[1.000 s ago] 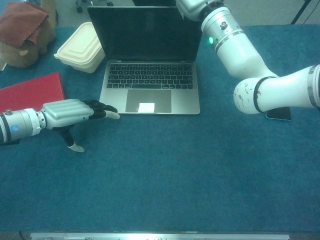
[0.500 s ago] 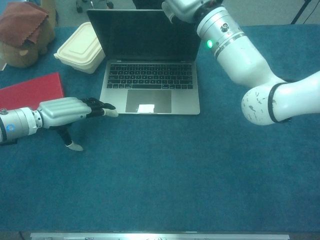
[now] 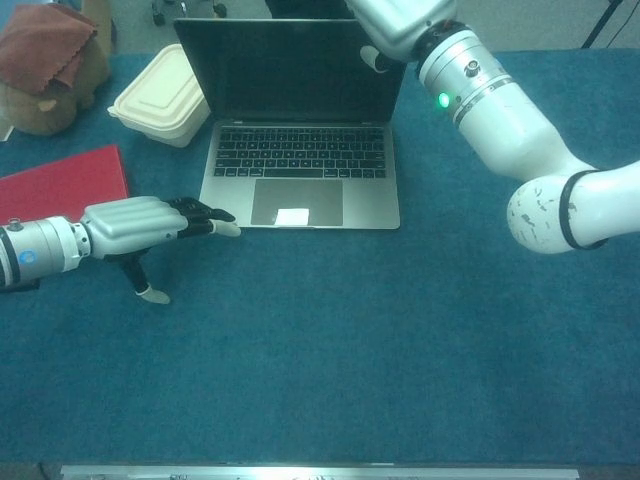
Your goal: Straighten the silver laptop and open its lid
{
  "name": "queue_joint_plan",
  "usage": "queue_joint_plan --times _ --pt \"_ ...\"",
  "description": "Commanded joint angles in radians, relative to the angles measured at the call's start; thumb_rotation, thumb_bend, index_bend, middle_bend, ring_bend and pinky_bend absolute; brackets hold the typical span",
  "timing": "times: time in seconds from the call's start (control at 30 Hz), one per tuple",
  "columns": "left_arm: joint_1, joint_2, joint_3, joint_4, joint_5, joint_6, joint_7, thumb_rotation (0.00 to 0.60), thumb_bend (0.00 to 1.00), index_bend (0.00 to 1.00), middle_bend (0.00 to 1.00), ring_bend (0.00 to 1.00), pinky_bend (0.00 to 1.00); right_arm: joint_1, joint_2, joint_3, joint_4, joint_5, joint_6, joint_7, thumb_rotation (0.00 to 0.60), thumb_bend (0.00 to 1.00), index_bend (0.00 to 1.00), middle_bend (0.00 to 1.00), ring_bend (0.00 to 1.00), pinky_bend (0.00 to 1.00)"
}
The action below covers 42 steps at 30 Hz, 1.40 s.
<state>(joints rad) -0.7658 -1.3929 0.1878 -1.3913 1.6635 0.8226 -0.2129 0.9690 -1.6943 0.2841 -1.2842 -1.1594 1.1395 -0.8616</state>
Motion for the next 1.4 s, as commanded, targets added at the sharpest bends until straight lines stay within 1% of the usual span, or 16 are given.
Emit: queue_joint_plan --times 0.03,0.57,0.8,1.13,1.4 --pt "0.001 -0.001 0.000 0.001 -0.001 -0.001 0.003 0.600 0.14 0.03 0.00 0.00 0.00 0.003 -0.005 0.004 0.030 0.000 -0.001 0.008 0.600 0.24 0.00 0.09 0.00 0.04" --pt "0.003 -0.003 -0.002 -0.004 -0.005 -0.004 0.016 0.600 0.14 0.03 0.00 0.00 0.00 0.037 -0.039 0.054 0.199 0.040 -0.016 0.030 0.600 0.24 0.00 0.09 0.00 0.04" --pt "0.004 -0.003 -0.003 -0.005 -0.006 -0.003 0.018 0.600 0.14 0.03 0.00 0.00 0.00 0.053 -0.058 0.068 0.271 0.055 -0.027 0.041 0.600 0.24 0.00 0.09 0.00 0.04" --pt "0.005 -0.002 -0.001 -0.004 -0.007 -0.007 0.019 0.600 0.14 0.03 0.00 0.00 0.00 0.055 -0.069 0.083 0.314 0.080 -0.025 0.044 0.600 0.24 0.00 0.09 0.00 0.04" --pt "0.006 0.002 -0.001 -0.011 -0.009 -0.008 0.026 0.600 0.14 0.03 0.00 0.00 0.00 0.055 -0.076 0.080 0.327 0.088 -0.031 0.052 0.600 0.24 0.00 0.09 0.00 0.04"
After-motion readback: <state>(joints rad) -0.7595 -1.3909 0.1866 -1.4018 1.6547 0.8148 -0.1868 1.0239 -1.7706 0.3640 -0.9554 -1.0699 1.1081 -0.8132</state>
